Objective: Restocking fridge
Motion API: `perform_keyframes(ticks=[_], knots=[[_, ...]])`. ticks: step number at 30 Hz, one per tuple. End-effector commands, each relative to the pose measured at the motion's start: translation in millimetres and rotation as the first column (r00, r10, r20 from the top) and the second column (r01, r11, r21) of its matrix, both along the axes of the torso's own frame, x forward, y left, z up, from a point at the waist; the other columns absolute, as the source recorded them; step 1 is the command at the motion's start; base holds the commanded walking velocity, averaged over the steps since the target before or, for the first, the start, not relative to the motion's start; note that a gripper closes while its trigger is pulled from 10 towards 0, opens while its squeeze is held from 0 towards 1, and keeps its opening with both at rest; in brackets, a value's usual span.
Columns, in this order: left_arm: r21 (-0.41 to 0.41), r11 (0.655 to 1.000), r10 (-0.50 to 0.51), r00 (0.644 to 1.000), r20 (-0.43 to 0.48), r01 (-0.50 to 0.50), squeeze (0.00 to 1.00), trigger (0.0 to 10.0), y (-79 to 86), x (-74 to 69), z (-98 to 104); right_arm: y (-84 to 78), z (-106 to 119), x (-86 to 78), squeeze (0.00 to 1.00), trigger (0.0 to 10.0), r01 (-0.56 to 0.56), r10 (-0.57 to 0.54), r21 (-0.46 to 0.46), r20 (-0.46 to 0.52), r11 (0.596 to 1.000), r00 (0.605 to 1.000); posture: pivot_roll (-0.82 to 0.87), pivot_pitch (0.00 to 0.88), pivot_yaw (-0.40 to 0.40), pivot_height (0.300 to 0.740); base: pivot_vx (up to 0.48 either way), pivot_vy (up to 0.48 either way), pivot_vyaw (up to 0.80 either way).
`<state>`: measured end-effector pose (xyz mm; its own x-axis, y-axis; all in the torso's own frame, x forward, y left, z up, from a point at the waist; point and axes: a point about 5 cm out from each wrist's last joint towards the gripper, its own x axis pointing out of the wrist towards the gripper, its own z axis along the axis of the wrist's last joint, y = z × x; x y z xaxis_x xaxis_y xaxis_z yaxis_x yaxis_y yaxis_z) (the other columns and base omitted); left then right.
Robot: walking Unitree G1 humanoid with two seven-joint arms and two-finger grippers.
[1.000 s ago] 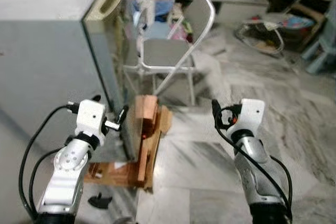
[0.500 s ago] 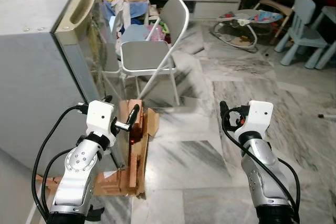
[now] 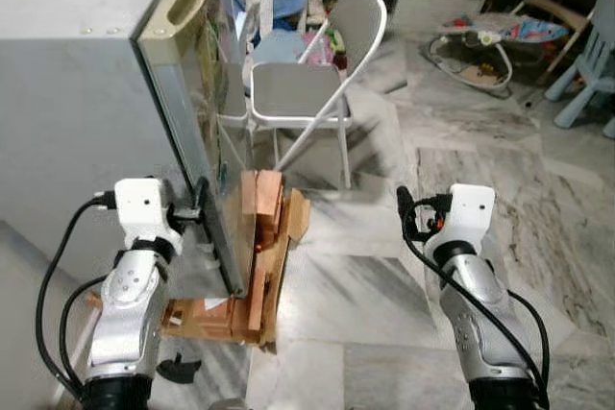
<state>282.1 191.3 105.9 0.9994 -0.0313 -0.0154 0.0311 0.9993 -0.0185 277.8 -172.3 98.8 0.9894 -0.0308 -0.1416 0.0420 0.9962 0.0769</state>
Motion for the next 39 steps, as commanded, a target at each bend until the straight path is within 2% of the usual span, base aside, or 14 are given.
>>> perform_keyframes(ticks=[1,4,9,13,14,15,19,22,25,31,33,34,36,39], knots=[[-0.003,1.000,-0.024,1.000,-0.006,0.024,0.00,10.0,-5.4,3.1,-0.2,-5.0,4.0,-1.1,0.00,10.0,0.017,-0.017,0.003,0.003,1.000,1.000,0.05,0.000,-0.026,0.740,0.000,0.000,0.00],[-0.022,0.997,-0.077,0.997,-0.011,0.076,0.00,10.0,-19.0,13.7,-2.3,-1.6,8.8,-1.7,0.00,10.0,0.006,-0.006,0.012,0.006,1.000,1.000,0.04,0.000,-0.026,0.740,0.000,0.000,0.00],[-0.022,0.995,-0.103,0.995,-0.014,0.102,0.00,10.0,-27.3,21.9,-2.5,-1.9,8.8,-6.3,0.00,10.0,0.000,0.000,-0.001,-0.011,1.000,1.000,0.04,0.000,-0.025,0.740,0.000,0.000,0.00],[-0.009,0.997,-0.081,0.997,-0.015,0.080,0.00,10.0,-25.7,28.8,-3.1,-3.4,7.5,-13.5,0.00,10.0,-0.018,0.018,0.004,-0.038,1.000,0.999,0.03,0.003,-0.027,0.740,0.000,0.000,0.00],[0.009,0.999,-0.048,0.999,-0.009,0.048,0.00,10.0,-22.4,35.4,-2.4,-2.9,7.7,-22.2,0.00,10.0,-0.049,0.049,0.011,-0.055,0.999,0.997,0.02,0.008,-0.027,0.740,0.000,0.000,0.00],[0.009,0.999,-0.048,0.999,-0.009,0.048,0.00,10.0,-22.4,35.4,-2.4,-2.9,7.7,-22.2,0.00,10.0,-0.049,0.049,0.011,-0.055,0.999,0.997,0.02,0.008,-0.027,0.740,0.000,0.000,0.00],[0.032,0.999,0.023,1.000,0.002,-0.023,0.00,10.0,-14.5,44.5,0.8,-3.6,6.8,-39.2,0.00,10.0,-0.095,0.095,0.004,-0.081,0.995,0.992,0.01,0.015,-0.022,0.740,0.000,0.000,0.00],[0.025,1.000,0.017,1.000,-0.003,-0.017,0.00,10.0,-15.1,50.2,1.8,-9.4,5.2,-47.2,0.00,10.0,-0.083,0.082,-0.004,-0.096,0.997,0.992,-0.02,0.023,-0.016,0.740,0.000,0.000,0.00],[0.025,1.000,0.012,1.000,-0.002,-0.012,0.00,10.0,-16.0,52.8,2.2,-11.3,5.8,-48.7,0.00,10.0,-0.075,0.074,-0.007,-0.099,0.997,0.992,-0.02,0.024,-0.014,0.740,0.000,0.000,0.00],[0.015,0.999,-0.035,0.999,-0.001,0.035,0.00,10.0,-27.2,66.9,5.6,-14.7,10.5,-52.1,0.00,10.0,-0.059,0.057,-0.019,-0.101,0.998,0.993,-0.04,0.026,-0.013,0.740,0.000,0.000,0.00],[0.019,0.997,-0.075,0.997,0.007,0.074,0.00,10.0,-37.1,76.1,11.1,-14.4,9.5,-59.7,0.00,10.0,-0.068,0.065,-0.028,-0.120,0.997,0.991,-0.04,0.024,-0.018,0.740,0.000,0.000,0.00],[0.019,0.997,-0.075,0.997,0.007,0.074,0.00,10.0,-37.1,76.1,11.1,-14.4,9.5,-59.7,0.00,10.0,-0.068,0.065,-0.028,-0.120,0.997,0.991,-0.04,0.024,-0.018,0.740,0.000,0.000,0.00],[0.035,0.993,-0.114,0.993,0.010,0.114,0.00,10.0,-49.1,83.6,17.1,-13.8,4.2,-70.7,0.00,10.0,-0.078,0.071,-0.045,-0.156,0.996,0.985,-0.04,0.023,-0.021,0.740,0.000,0.000,0.00],[0.036,0.989,-0.144,0.990,0.011,0.144,0.00,10.0,-58.5,88.7,20.7,-14.3,1.9,-78.3,0.00,10.0,-0.086,0.076,-0.052,-0.179,0.995,0.981,-0.04,0.021,-0.023,0.740,0.000,0.000,0.00]])
